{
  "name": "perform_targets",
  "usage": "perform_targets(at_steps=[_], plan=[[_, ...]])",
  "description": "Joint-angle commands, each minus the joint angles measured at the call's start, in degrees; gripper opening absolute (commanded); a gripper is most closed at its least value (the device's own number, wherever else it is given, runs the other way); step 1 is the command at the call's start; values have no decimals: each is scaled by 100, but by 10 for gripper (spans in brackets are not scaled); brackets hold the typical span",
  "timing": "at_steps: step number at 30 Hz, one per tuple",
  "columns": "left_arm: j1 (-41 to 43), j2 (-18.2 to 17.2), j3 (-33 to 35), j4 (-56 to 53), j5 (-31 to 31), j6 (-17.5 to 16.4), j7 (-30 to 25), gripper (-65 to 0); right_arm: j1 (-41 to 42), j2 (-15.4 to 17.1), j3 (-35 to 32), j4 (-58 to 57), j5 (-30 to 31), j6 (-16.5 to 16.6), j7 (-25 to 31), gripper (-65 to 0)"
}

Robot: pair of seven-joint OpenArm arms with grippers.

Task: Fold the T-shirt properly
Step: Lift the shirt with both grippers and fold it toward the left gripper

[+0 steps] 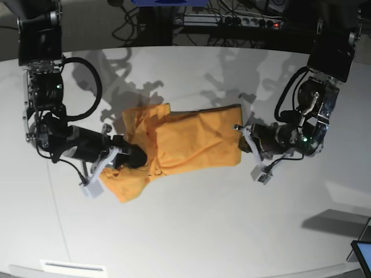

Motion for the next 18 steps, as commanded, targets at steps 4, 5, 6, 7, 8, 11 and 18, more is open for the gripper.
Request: perform_targets(at_steps=[4,5,6,7,8,11,18], plan=[[-18,-112,-48,40,-39,-19,-73,-650,116,-56,-319,401,148,-476,79,-647],[-10,-112,-48,40,-39,-19,-73,-650,116,-117,-336,462,148,-476,53,-647],[-10,-112,-48,40,-39,-19,-73,-650,116,-197,-389,506,148,-485,35,-647],[-10,-121,-48,40,-39,-19,-73,-650,116,-267,-398,532,148,-485,35,-647],[-10,-165,-40,40,-39,-19,-73,-650,116,-346,-407,532,148,-485,27,-647],[17,-244,-40,40,-21,-19,-82,-650,107,-531,-424,532,148,-485,18,-647],[456,-455,-48,31,1412,-19,-73,-650,134,-671,-820,532,148,-494,27,-647]])
